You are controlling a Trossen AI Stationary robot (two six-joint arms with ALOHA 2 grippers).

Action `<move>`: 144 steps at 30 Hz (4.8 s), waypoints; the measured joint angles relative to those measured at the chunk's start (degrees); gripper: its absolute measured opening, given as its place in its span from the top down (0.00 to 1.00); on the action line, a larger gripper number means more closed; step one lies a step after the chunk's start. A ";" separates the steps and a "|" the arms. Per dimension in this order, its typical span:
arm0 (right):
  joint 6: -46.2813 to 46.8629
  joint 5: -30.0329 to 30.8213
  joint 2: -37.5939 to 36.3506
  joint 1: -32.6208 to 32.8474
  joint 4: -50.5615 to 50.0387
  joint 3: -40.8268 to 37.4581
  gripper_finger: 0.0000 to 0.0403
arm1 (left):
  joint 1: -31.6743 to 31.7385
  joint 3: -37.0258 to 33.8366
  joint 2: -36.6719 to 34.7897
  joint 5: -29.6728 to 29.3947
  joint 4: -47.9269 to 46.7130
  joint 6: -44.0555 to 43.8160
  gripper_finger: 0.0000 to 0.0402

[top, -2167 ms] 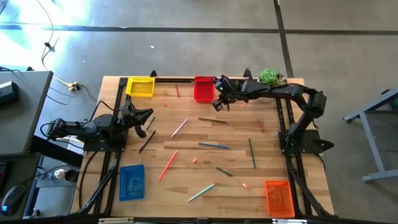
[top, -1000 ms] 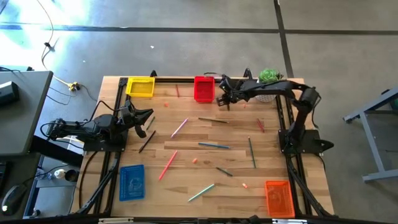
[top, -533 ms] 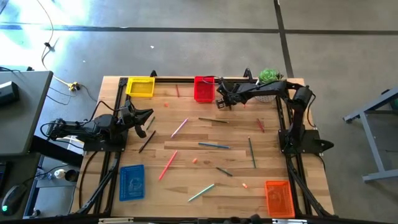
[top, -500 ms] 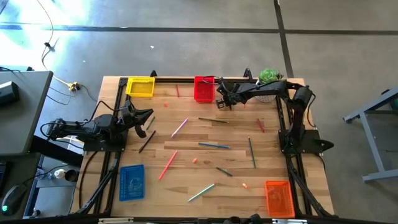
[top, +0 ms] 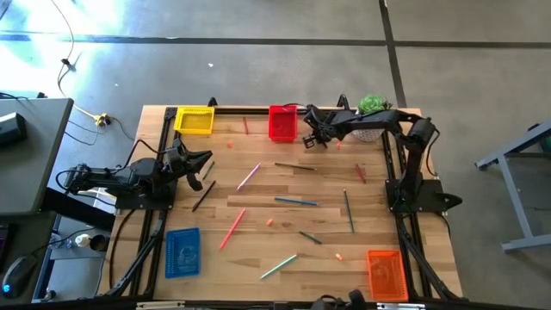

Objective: Sort crayons/erasers/pens/pencils in bins
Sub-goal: Put the top black pen into the red bin, then put the top green crayon into the yellow bin

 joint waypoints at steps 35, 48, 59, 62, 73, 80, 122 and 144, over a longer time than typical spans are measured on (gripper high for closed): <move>-1.37 -5.34 2.38 3.84 36.22 5.31 0.95 | -0.01 0.00 0.00 -0.02 -0.01 0.01 0.95; -7.71 -5.09 13.72 3.67 20.16 21.94 0.95 | -0.02 0.00 0.00 -0.01 -0.01 0.01 0.95; -4.83 -6.84 14.22 3.13 14.06 23.50 0.95 | -0.02 0.00 0.00 0.00 -0.01 0.01 0.95; -3.46 -7.32 14.21 3.05 12.78 23.45 0.94 | -0.02 0.00 0.00 0.00 -0.01 -0.01 0.95; -3.83 -7.73 14.16 2.93 11.88 23.43 0.78 | 0.00 0.00 0.00 -0.01 -0.01 0.00 0.95; -14.82 -11.24 13.15 3.38 7.34 28.21 0.72 | -0.02 0.00 0.00 -0.02 0.01 0.01 0.95; -27.27 -10.79 -18.33 18.45 78.07 -32.24 1.00 | 0.52 0.00 0.00 0.52 0.49 -2.39 0.95; -27.56 1.05 -13.22 29.62 86.71 -32.20 1.00 | 0.57 0.00 11.60 11.37 -0.37 1.19 1.00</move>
